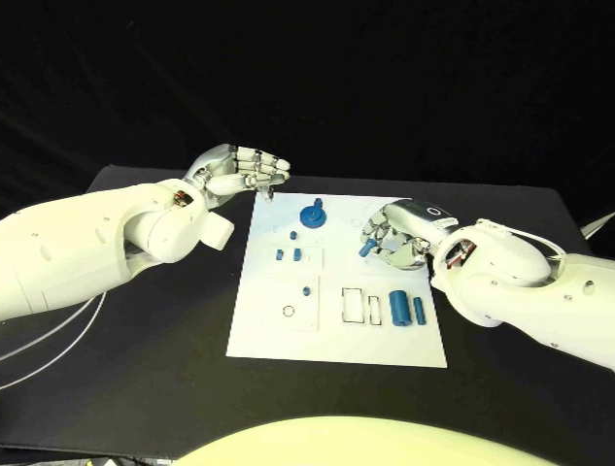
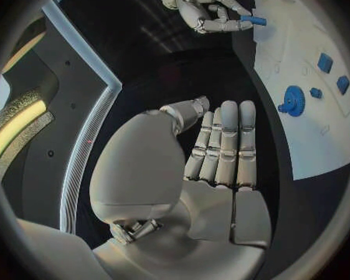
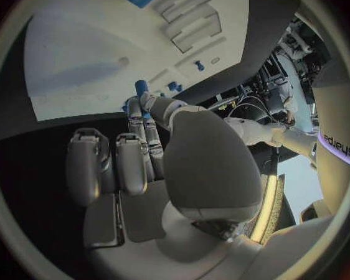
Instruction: Assemble the parts on the task board
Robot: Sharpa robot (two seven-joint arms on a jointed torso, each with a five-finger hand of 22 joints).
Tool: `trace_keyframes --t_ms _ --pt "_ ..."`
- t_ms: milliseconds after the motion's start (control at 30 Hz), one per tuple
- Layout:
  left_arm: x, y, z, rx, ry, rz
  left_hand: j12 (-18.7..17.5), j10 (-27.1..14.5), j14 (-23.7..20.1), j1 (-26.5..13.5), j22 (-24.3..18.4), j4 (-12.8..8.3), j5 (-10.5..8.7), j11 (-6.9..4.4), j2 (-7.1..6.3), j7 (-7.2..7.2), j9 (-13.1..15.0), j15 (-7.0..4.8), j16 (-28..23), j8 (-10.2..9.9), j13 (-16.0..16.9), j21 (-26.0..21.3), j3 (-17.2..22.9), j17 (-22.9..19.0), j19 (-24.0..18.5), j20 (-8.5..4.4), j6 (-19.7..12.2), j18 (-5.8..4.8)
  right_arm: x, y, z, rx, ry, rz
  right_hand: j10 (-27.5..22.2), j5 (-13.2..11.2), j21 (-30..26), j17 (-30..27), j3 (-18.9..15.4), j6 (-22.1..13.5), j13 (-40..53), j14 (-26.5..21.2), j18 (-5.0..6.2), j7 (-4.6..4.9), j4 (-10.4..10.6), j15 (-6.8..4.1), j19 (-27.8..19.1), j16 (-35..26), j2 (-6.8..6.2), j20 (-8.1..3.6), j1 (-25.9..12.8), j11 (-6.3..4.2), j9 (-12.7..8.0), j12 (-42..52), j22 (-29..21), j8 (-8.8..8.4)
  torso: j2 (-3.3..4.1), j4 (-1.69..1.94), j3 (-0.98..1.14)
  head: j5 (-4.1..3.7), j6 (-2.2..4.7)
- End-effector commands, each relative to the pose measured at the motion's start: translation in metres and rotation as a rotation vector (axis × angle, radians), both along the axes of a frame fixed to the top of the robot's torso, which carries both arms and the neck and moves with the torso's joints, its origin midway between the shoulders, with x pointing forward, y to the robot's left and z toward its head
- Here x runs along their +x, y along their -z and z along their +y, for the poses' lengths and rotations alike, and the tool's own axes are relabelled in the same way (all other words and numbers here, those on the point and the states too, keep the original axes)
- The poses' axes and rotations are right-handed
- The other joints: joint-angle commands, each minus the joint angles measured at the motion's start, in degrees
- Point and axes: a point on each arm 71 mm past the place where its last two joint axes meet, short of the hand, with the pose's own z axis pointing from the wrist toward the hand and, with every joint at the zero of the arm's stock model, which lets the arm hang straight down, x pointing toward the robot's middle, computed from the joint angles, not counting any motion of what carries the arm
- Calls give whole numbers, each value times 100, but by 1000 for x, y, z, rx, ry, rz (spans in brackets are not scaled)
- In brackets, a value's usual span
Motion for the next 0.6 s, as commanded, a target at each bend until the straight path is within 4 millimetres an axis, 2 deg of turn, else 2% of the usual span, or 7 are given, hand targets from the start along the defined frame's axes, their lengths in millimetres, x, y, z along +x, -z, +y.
trace_keyframes --t_ms 33,167,300,467,600 --pt "0 -1 -2 -11 12 -1 23 -36 -33 9 5 -22 26 7 31 10 -5 -12 -30 33 -7 -6 3 -6 24 24 -25 85 -9 -8 10 46 -34 -26 274 -6 25 6 26 -10 -5 239 -71 7 -16 -26 287 40 6 -45 -62 -218 417 -20 992 180 -2 -1 3 19 3" --pt "1 0 -3 -12 13 -1 27 -38 -34 12 9 -28 36 9 27 12 -7 -12 -32 35 -8 0 6 -9 26 23 -27 84 -21 -11 29 71 -86 -9 279 -9 16 4 32 -9 -3 239 -70 7 -27 -27 285 40 4 -45 -72 -218 423 -24 989 185 -1 8 8 54 -1" --pt "1 0 -3 -12 13 -1 27 -38 -34 12 9 -28 36 9 27 12 -7 -12 -32 35 -8 0 6 -9 26 23 -27 84 -32 -12 52 94 -146 11 280 -10 15 0 35 -10 -2 238 -69 8 -31 -27 285 38 4 -46 -77 -218 426 -26 989 187 5 -8 2 91 -8" --pt "2 0 -5 -14 16 0 30 -39 -34 6 11 -27 36 11 22 14 -7 -10 -32 36 -9 2 3 -10 26 23 -28 83 -46 -3 82 113 -218 43 282 -11 0 -7 43 -13 0 237 -67 10 -40 -27 281 34 5 -46 -85 -217 430 -30 983 189 5 -4 -7 104 -10" --pt "2 0 -7 -15 17 -1 35 -41 -32 -8 12 -22 32 13 14 17 -11 -7 -31 33 -11 4 -4 -11 25 24 -39 81 -54 6 98 112 -258 57 283 -9 -3 -12 50 -16 2 236 -66 12 -49 -27 280 32 6 -46 -88 -217 433 -33 982 190 13 6 -6 143 -15"
